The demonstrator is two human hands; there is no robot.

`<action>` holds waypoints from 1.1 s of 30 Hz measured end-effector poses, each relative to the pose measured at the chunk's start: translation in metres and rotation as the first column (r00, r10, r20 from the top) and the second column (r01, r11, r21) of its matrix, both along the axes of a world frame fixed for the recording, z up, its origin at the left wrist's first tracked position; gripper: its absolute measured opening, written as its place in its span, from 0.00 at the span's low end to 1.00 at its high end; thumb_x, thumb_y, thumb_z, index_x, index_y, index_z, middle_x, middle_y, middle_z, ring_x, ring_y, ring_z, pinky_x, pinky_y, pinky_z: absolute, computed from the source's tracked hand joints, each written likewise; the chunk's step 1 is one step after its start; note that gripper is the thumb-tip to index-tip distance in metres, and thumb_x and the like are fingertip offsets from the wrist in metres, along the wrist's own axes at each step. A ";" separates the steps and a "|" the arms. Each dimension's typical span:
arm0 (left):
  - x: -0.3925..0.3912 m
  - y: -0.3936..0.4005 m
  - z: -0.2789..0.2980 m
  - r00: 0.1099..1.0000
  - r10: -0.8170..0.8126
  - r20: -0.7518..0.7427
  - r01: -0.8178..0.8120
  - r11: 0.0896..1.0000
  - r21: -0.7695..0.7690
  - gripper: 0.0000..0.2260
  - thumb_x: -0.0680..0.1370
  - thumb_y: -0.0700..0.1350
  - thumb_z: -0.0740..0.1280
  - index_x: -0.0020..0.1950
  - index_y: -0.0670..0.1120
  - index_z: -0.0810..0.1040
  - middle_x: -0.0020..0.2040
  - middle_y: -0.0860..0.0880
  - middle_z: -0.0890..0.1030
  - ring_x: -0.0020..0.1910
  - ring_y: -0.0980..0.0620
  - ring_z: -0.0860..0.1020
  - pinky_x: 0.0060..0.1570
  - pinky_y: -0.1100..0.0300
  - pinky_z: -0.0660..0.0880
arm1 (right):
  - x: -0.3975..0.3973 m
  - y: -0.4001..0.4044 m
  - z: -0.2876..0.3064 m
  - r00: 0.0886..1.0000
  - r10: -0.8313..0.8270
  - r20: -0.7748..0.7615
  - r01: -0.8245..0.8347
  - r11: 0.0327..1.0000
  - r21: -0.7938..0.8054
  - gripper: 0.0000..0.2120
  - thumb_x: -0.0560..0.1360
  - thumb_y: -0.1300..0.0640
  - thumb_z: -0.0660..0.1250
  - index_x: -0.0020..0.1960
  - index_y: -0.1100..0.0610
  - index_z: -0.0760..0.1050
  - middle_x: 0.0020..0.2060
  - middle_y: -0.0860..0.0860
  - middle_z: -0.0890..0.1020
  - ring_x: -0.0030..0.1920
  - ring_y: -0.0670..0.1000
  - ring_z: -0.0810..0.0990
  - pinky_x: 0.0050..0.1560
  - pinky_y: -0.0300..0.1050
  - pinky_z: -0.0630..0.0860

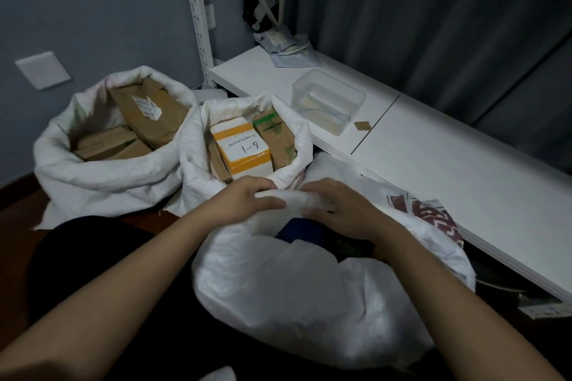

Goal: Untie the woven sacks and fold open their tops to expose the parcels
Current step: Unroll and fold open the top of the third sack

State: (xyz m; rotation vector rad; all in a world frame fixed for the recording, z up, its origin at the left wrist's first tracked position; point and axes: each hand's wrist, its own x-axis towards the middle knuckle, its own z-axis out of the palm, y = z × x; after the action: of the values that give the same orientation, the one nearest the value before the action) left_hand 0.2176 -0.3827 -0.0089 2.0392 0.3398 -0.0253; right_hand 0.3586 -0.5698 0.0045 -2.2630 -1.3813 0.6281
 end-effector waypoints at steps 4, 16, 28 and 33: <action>-0.007 0.004 -0.003 0.994 0.053 -0.091 -0.057 0.998 -0.041 0.11 0.74 0.53 0.71 0.48 0.46 0.81 0.44 0.52 0.82 0.43 0.57 0.78 0.49 0.58 0.73 | 0.003 0.017 -0.014 0.943 -0.180 -0.279 0.204 0.977 0.058 0.11 0.78 0.53 0.65 0.44 0.59 0.79 0.39 0.51 0.80 0.37 0.44 0.75 0.41 0.39 0.70; -0.015 -0.007 -0.006 0.973 0.044 0.227 -0.128 0.920 0.369 0.07 0.74 0.48 0.71 0.45 0.47 0.76 0.40 0.53 0.78 0.39 0.54 0.75 0.38 0.56 0.72 | -0.012 0.030 -0.012 0.976 0.112 0.187 -0.170 0.930 0.327 0.19 0.75 0.47 0.67 0.61 0.57 0.77 0.54 0.52 0.82 0.54 0.48 0.78 0.55 0.45 0.75; -0.025 -0.025 0.021 0.992 0.122 -0.018 -0.123 0.990 -0.063 0.06 0.76 0.48 0.68 0.51 0.49 0.80 0.47 0.57 0.81 0.45 0.59 0.79 0.45 0.66 0.75 | 0.019 -0.004 -0.017 0.937 -0.151 0.314 -0.005 0.895 0.446 0.06 0.74 0.60 0.68 0.48 0.58 0.83 0.44 0.53 0.82 0.48 0.49 0.74 0.51 0.39 0.69; 0.024 -0.077 0.013 0.963 0.078 0.258 -0.129 0.974 0.185 0.11 0.75 0.40 0.70 0.56 0.40 0.79 0.49 0.49 0.79 0.48 0.51 0.76 0.42 0.69 0.64 | 0.046 -0.042 0.003 0.912 -0.258 0.318 0.201 0.958 0.203 0.12 0.75 0.58 0.69 0.57 0.51 0.81 0.56 0.52 0.76 0.58 0.55 0.69 0.62 0.48 0.67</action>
State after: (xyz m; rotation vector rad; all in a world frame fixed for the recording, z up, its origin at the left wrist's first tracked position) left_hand 0.2412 -0.4594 0.0038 2.1894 0.2997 0.3413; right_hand 0.4047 -0.6121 0.0076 -2.4243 -1.2293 0.0367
